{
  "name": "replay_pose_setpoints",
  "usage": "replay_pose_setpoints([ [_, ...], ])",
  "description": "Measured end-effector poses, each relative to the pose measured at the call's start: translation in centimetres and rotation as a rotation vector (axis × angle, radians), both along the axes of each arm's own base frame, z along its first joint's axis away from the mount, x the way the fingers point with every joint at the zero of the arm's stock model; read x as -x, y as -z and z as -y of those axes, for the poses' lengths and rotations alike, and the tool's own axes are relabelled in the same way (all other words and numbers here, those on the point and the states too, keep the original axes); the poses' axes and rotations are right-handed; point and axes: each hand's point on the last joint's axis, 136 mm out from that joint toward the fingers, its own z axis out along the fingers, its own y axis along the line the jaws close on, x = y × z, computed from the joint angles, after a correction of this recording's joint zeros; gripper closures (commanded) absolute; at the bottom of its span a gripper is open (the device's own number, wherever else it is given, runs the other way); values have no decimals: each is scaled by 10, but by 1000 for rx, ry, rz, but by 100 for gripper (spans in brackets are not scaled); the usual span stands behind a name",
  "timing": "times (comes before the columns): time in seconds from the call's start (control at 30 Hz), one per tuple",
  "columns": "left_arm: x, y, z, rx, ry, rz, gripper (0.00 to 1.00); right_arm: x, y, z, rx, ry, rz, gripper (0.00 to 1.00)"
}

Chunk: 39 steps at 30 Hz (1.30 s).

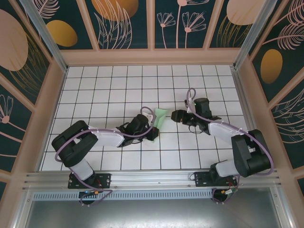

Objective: Fold a paper plane with a square sheet of paper (fold left side to right side)
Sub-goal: Fold the wing for the fifth time at the center of the table.

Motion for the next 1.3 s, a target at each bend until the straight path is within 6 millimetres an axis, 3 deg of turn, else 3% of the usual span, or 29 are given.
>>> replay_pose_setpoints([
  [0.2, -5, -10, -4, 123, -25, -30, 90, 9, 7, -15, -16, -32, -6, 38],
  [0.5, -11, -8, -15, 266, -61, -125, 90, 15, 22, -34, -10, -65, -40, 38],
  [0.9, -7, 9, -4, 283, -17, -212, 88, 10, 26, -37, -15, -51, -58, 38],
  [1.07, -6, 12, -3, 289, -18, -239, 87, 6, 26, -36, -22, -8, -80, 48],
  [1.3, -5, 20, 2, 303, -22, -292, 87, -3, 31, -34, -33, 84, -137, 53],
])
